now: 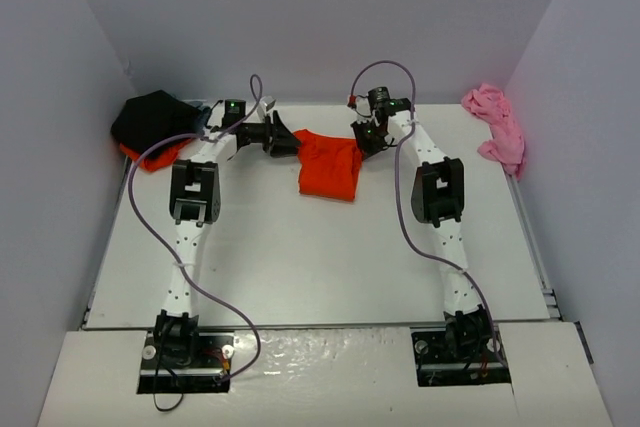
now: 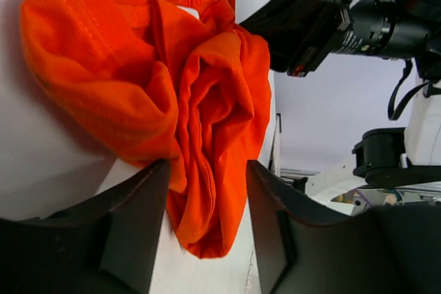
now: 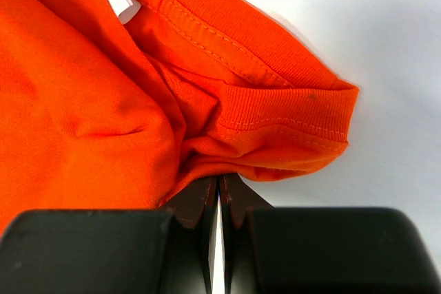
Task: Fold and stack the t-shirts
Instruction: Neatly place the folded tshirt to the corner
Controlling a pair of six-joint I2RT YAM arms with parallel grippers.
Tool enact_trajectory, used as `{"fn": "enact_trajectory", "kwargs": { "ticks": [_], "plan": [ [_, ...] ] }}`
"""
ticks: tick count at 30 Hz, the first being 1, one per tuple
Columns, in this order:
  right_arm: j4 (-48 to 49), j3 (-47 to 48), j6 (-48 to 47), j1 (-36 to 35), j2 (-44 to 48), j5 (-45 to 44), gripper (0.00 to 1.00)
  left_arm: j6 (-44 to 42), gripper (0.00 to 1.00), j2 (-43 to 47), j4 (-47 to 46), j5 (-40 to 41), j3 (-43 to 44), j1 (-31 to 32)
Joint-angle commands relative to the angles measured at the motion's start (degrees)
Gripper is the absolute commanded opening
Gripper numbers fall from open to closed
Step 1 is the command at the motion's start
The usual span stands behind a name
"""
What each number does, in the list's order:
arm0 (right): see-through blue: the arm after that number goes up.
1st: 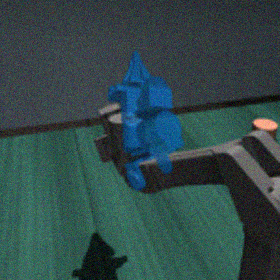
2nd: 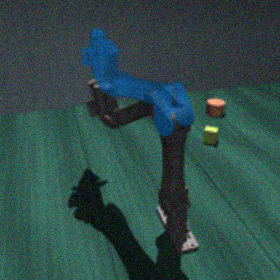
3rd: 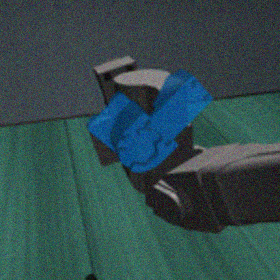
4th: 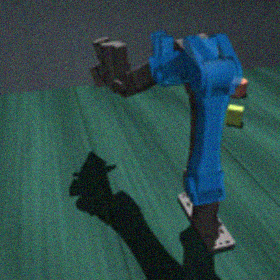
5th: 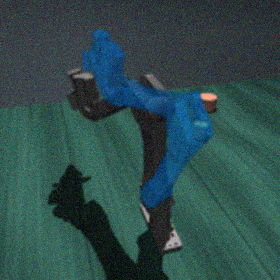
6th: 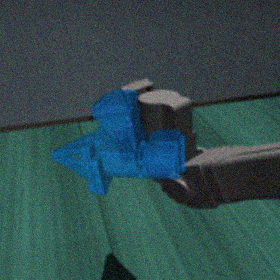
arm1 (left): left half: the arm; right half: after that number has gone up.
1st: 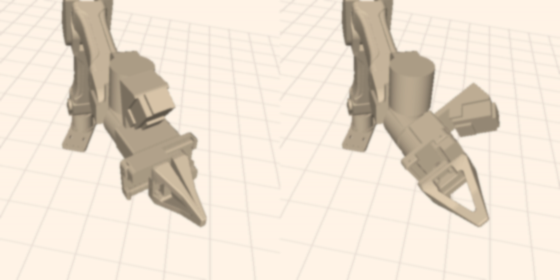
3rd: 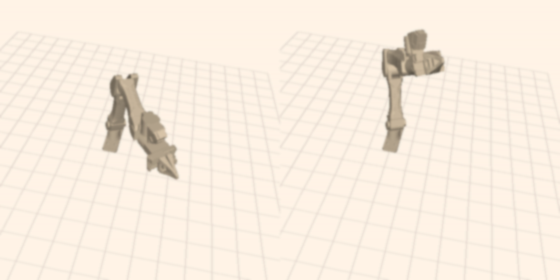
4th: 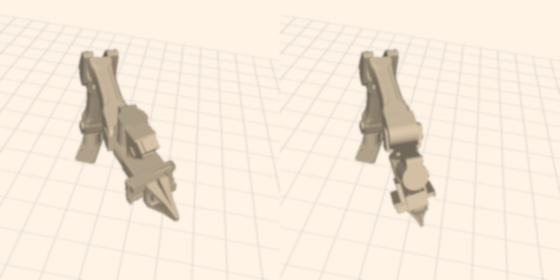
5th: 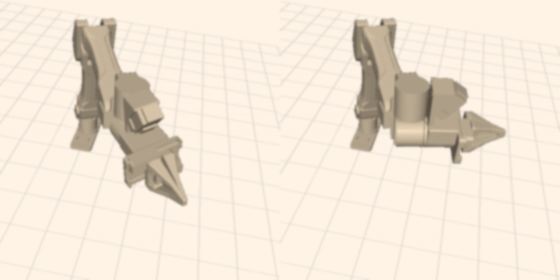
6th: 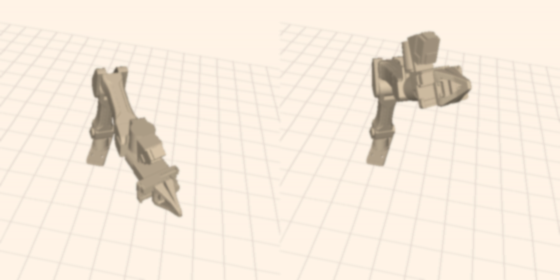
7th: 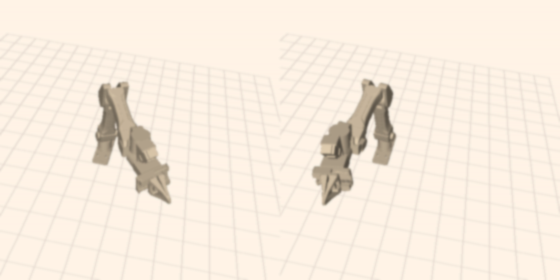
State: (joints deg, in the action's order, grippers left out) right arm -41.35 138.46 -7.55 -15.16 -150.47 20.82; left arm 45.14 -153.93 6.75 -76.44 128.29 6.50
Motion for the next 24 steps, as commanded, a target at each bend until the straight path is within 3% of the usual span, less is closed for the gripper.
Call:
{"fn": "enact_trajectory", "kwargs": {
  "ticks": [1,8,11,15,18,24],
  "plan": [
    [-5.59,-2.11,-0.27,-1.93,-5.59,-0.8,0.0,13.49,0.46,-1.69,-16.79,-3.24,1.28,-0.44],
    [-5.5,-3.02,-0.8,-2.77,-5.36,-2.09,0.0,12.63,0.47,0.05,-16.21,-3.28,-3.34,-2.09],
    [-5.45,-2.84,-0.71,-2.68,-5.77,-2.05,0.0,-3.03,0.47,2.48,5.12,-0.88,-0.94,-3.39],
    [-5.51,-3.0,-0.69,-2.7,-5.83,-1.99,0.0,-24.27,0.47,2.2,31.63,4.22,9.12,-3.53],
    [-5.5,-3.35,-0.71,-2.26,-5.41,-1.62,0.0,-31.03,0.48,1.88,40.95,6.38,10.84,-3.39],
    [-5.35,-4.38,-0.73,-2.07,-4.68,-0.94,0.0,-35.77,0.48,0.11,48.05,9.94,14.61,-2.18]
  ]
}}
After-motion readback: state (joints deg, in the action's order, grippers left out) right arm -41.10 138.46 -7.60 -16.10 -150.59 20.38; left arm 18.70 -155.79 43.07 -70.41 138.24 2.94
